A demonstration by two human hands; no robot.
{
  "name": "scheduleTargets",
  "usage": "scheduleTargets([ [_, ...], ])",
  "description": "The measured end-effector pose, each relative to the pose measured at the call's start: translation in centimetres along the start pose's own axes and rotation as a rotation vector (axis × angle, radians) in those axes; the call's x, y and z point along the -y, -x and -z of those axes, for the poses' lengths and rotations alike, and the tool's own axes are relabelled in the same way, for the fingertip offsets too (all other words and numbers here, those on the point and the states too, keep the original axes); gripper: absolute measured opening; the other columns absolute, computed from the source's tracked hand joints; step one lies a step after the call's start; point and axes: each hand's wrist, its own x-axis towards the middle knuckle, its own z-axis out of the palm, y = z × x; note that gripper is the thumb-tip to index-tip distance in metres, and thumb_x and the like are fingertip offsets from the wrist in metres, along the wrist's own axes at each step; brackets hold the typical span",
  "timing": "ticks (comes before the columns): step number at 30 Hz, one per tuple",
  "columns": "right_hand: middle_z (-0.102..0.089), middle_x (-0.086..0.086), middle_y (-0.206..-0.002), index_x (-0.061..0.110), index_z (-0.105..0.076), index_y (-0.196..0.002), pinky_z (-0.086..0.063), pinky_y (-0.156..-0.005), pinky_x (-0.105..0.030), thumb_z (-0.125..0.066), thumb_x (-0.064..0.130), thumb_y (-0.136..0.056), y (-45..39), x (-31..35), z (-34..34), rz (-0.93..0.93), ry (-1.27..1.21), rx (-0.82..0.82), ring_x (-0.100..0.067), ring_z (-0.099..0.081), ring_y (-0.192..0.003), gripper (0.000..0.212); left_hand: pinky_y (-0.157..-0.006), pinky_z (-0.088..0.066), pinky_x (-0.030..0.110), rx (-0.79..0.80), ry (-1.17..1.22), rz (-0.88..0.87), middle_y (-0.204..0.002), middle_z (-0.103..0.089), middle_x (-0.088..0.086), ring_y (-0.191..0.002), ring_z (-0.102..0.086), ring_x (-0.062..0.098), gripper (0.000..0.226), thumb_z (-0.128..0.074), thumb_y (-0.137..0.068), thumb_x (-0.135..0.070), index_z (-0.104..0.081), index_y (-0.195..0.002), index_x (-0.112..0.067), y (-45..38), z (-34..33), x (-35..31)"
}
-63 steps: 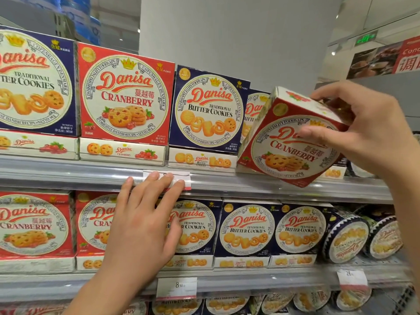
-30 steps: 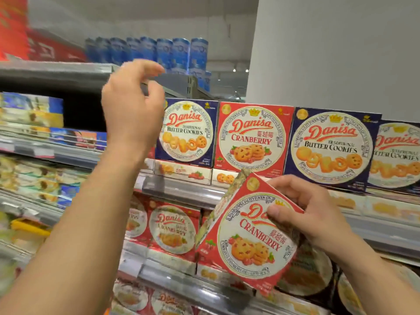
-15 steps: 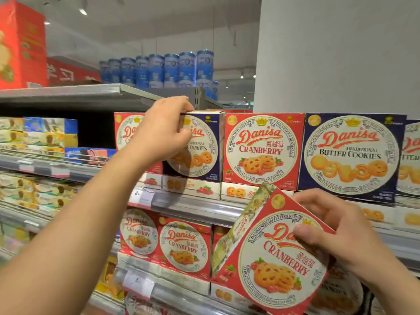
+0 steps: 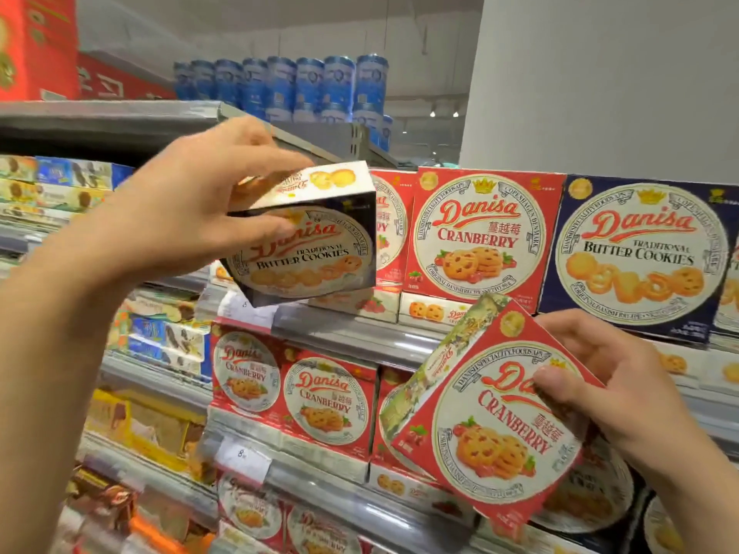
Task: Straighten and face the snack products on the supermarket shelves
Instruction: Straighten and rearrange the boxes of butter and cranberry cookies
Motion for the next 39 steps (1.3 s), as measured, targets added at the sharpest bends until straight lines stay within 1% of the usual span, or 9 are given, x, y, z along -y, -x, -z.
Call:
scheduleTargets([
  [6,-0.079,-0.002,-0.098,0.017,-0.07,-0.104,-0.061,-0.065,-0.024,-0.08,0.017,-0.066,0.0,-0.2,-0.7,-0.021,0.087,-0.021,-0.016,-0.077,-0.087,0.04,-0.079,-0.048,0.024,0.242,0.176,-0.065,-0.111,-0.057,-0.02,-0.101,-0.06,0.008,0.046,-0.072,-0.076,-0.063,-0.06,-0.117,-0.046,5.1,-1.4,1.8],
  [11,-0.079,-0.001,-0.094,0.014,-0.07,-0.106,-0.059,-0.065,-0.021,-0.076,0.015,-0.07,0.1,0.0,-1.8,0.031,0.096,-0.128,-0.017,-0.076,-0.083,0.036,-0.092,-0.045,0.023,0.459,0.349,-0.044,-0.128,-0.056,-0.023,-0.117,-0.055,0.001,0.039,-0.069,-0.089,-0.049,-0.052,-0.123,-0.046,8.7,-6.0,2.2],
  [14,-0.079,-0.001,-0.099,0.026,-0.073,-0.105,-0.06,-0.072,-0.025,-0.082,0.034,-0.07,0.2,0.6,-2.2,0.042,0.107,-0.182,-0.017,-0.075,-0.088,0.037,-0.096,-0.043,0.026,0.491,0.336,-0.024,-0.139,-0.051,-0.024,-0.121,-0.05,-0.004,0.044,-0.072,-0.09,-0.037,-0.04,-0.118,-0.05,10.0,-8.5,2.1],
  [17,-0.078,0.002,-0.104,0.027,-0.071,-0.109,-0.06,-0.077,-0.025,-0.087,0.064,-0.061,-0.3,2.5,-3.2,0.069,0.174,-0.171,-0.015,-0.075,-0.094,0.062,-0.108,-0.04,0.03,0.492,0.306,0.006,-0.157,-0.029,-0.031,-0.136,-0.039,-0.003,0.044,-0.069,-0.093,-0.035,-0.04,-0.125,-0.045,10.3,-9.9,2.3],
  [21,-0.076,0.015,-0.108,0.038,-0.069,-0.109,-0.059,-0.08,-0.025,-0.08,0.06,-0.068,-2.8,6.8,-5.3,0.214,0.406,-0.109,-0.008,-0.073,-0.098,0.048,-0.105,-0.026,0.01,0.482,0.306,-0.045,-0.161,-0.011,-0.034,-0.139,-0.026,-0.01,0.046,-0.064,-0.096,-0.038,-0.037,-0.133,-0.039,10.3,-10.8,2.7],
  [25,-0.073,0.022,-0.104,0.039,-0.066,-0.109,-0.057,-0.077,-0.017,-0.074,0.062,-0.076,-6.4,10.9,-7.8,0.339,0.578,-0.053,-0.002,-0.071,-0.096,0.041,-0.099,-0.019,0.006,0.497,0.346,-0.06,-0.153,-0.007,-0.043,-0.145,-0.018,-0.011,0.043,-0.062,-0.097,-0.044,-0.034,-0.13,-0.045,10.2,-11.2,3.2],
  [31,-0.07,0.022,-0.099,0.027,-0.067,-0.114,-0.055,-0.068,-0.018,-0.069,0.062,-0.075,-11.1,13.7,-11.4,0.388,0.826,-0.028,0.002,-0.068,-0.087,0.052,-0.112,-0.036,0.03,0.574,0.382,-0.055,-0.165,0.007,-0.03,-0.149,-0.026,0.003,0.041,-0.06,-0.098,-0.046,-0.035,-0.131,-0.046,10.5,-11.5,3.5],
  [35,-0.067,0.021,-0.098,0.028,-0.066,-0.115,-0.056,-0.069,-0.021,-0.066,0.065,-0.075,-13.0,14.1,-13.7,0.357,0.904,-0.003,0.004,-0.066,-0.086,0.054,-0.093,-0.043,0.031,0.633,0.351,-0.075,-0.158,0.024,-0.037,-0.116,-0.054,0.004,0.038,-0.062,-0.097,-0.042,-0.037,-0.126,-0.042,10.7,-11.7,4.3],
  [39,-0.069,0.018,-0.098,0.026,-0.067,-0.113,-0.058,-0.069,-0.023,-0.074,0.057,-0.079,-14.6,14.3,-14.8,0.306,0.935,0.01,0.001,-0.068,-0.086,0.047,-0.075,-0.04,0.031,0.641,0.372,-0.11,-0.154,0.027,-0.043,-0.074,-0.049,-0.012,0.037,-0.067,-0.095,-0.035,-0.04,-0.12,-0.04,11.0,-11.9,5.1],
])
